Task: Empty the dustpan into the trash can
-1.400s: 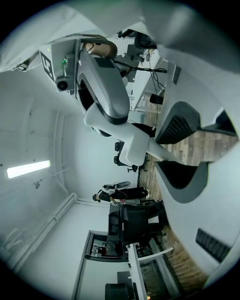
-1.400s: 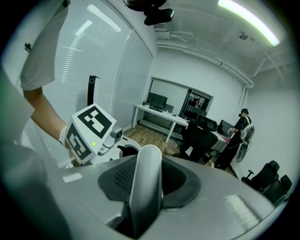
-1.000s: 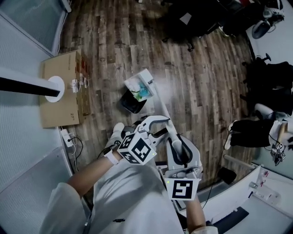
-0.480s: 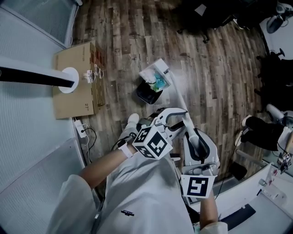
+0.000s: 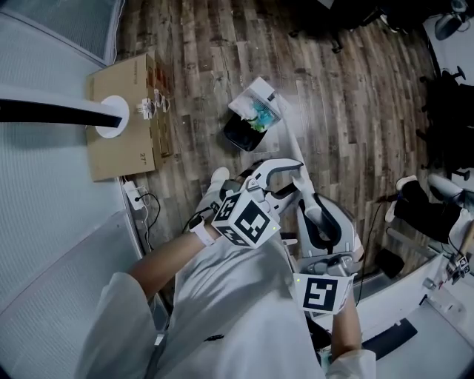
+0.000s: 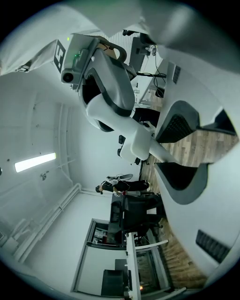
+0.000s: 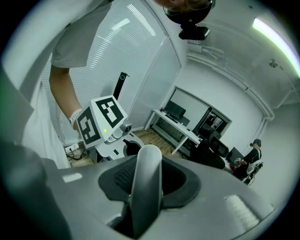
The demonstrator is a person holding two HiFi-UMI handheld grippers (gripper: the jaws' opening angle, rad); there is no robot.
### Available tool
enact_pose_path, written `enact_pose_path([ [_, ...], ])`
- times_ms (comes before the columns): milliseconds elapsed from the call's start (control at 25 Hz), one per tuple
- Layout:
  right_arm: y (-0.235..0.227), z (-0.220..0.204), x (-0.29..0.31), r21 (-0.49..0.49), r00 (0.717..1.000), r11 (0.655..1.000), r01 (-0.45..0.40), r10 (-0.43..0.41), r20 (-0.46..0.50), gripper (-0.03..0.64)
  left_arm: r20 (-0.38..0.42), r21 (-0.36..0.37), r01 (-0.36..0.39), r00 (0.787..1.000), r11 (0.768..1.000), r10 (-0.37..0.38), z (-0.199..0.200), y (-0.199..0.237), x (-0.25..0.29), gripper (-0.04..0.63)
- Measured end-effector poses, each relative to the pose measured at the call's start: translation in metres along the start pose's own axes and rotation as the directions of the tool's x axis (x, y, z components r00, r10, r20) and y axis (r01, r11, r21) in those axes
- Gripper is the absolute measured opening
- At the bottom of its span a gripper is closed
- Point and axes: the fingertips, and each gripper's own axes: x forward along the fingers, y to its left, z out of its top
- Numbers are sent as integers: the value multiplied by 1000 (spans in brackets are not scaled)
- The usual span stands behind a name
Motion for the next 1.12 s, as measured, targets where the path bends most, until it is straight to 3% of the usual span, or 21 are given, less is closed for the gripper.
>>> enact_pose_path([
  [240,10,2,-1,-51,1000,999,-17,17,2,123,-10,-35,-4,1000,999,4,-5,-2,-8,137],
  [680,22,7,-3,-74,999,996,-40,41,18,123,-37,-45,-25,999,999,24,-9,-4,-21,137],
  [1120,29,8,-9,-170,999,985,-39,44,28,123,-33,-48,-49,998,998,48,-9,-9,-25,138],
])
